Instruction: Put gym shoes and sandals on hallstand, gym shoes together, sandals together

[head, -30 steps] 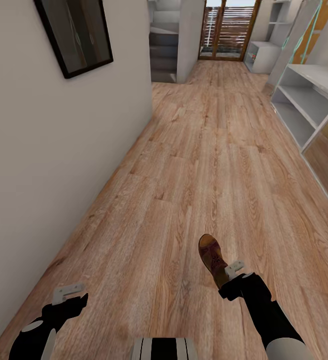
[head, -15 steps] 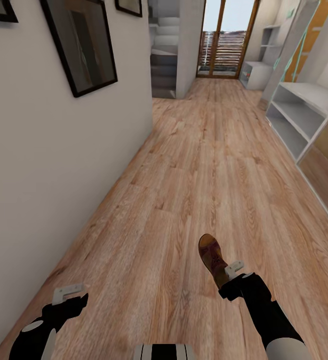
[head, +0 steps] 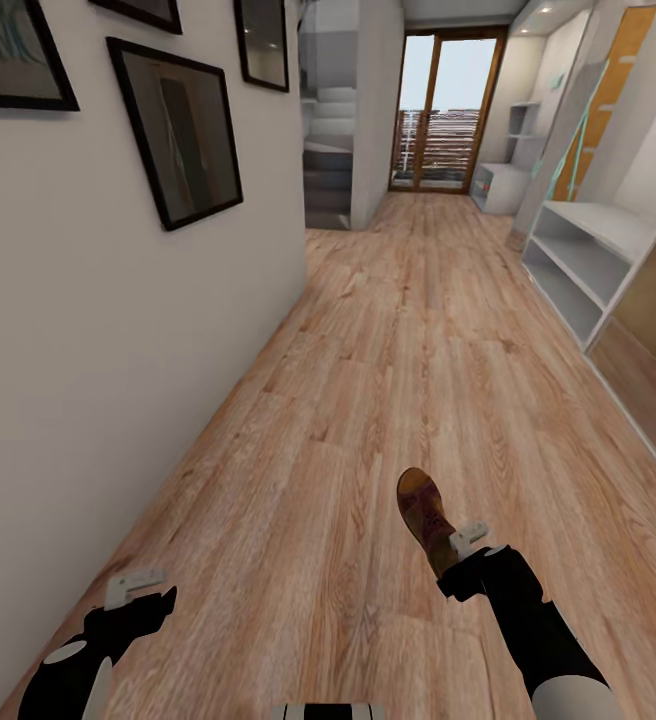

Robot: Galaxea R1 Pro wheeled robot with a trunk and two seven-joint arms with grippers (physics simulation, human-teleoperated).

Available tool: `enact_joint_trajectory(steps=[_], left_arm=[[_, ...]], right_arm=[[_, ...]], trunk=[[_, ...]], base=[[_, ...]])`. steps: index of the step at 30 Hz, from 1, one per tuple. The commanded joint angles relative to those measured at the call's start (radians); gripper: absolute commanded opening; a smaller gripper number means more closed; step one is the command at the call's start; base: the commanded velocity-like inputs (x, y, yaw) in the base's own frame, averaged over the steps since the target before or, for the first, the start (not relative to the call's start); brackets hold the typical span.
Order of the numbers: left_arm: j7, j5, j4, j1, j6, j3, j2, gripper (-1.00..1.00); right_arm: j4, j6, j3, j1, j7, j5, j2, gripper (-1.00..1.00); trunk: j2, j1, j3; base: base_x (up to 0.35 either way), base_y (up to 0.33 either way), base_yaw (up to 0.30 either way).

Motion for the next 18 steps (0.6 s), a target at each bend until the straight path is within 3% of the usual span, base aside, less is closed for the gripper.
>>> enact_joint_trajectory(steps=[1,14,18], left_arm=[[0.000,0.000,0.000,0.000,0.000,0.000,0.000,1.00],[0.000,0.000,0.000,0.000,0.000,0.000,0.000,1.00],[0.000,0.001,0.000,0.000,0.000,0.000,0.000,1.00]], right_arm=[[0.000,0.002,0.000,0.000,-0.002,-0.002,0.000,-1.00],[0.000,0.002,0.000,0.000,-0.002,-0.002,0.000,-1.00],[0.001,0.002,0.000,0.000,-0.002,-0.003,0.000,-1.00]], trunk=[[0.000,0.000,0.006],[0.004,-0.007,0.059],[0.032,-0.022,0.072]], base=[[0.000,0.000,0.000],[0.000,0.000,0.000],[0.000,0.000,0.000]])
